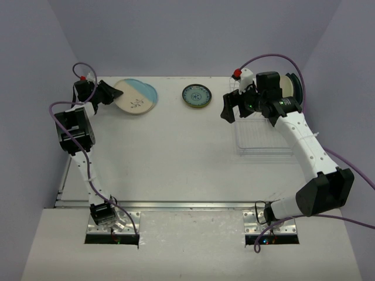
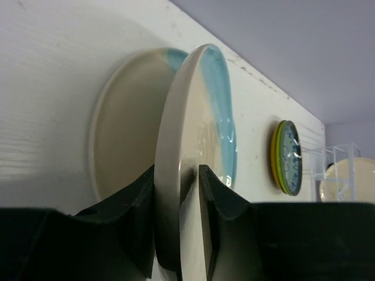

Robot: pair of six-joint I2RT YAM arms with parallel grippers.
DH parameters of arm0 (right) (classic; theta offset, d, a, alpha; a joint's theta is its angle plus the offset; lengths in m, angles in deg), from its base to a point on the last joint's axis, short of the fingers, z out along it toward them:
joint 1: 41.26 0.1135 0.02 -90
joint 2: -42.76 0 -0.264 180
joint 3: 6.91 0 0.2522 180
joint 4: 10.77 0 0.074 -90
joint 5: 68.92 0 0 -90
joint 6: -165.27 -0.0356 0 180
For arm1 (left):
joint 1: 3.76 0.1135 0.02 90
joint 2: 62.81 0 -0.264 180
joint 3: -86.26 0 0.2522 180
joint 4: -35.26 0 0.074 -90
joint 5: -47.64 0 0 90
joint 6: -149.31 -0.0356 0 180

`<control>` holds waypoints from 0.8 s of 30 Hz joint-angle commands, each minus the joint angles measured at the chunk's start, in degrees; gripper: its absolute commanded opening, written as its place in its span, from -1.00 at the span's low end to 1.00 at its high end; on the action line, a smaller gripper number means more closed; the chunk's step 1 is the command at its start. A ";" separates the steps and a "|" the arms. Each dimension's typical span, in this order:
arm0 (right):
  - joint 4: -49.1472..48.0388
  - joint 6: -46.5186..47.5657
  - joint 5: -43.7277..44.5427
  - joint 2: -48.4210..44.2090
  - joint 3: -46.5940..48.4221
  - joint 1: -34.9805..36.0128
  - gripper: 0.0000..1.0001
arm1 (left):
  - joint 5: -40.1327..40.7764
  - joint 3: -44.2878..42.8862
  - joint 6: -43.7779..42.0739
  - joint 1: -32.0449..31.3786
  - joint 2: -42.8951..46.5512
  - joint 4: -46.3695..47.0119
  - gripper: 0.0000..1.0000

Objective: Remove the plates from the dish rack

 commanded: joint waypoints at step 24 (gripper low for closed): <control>-0.77 0.22 -1.59 2.24 2.26 -0.04 0.98 | 19.38 -10.28 -22.71 -7.88 -0.04 -17.88 0.50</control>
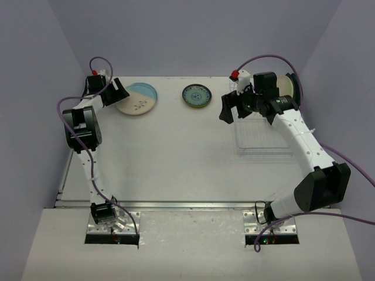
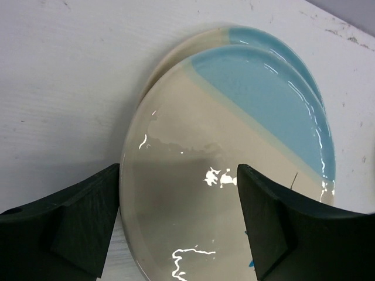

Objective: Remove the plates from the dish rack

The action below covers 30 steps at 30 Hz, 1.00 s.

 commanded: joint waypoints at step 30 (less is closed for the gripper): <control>-1.33 2.45 4.66 -5.73 -1.88 -0.05 0.98 | 9.52 11.68 -23.99 -3.36 25.86 -12.27 -0.92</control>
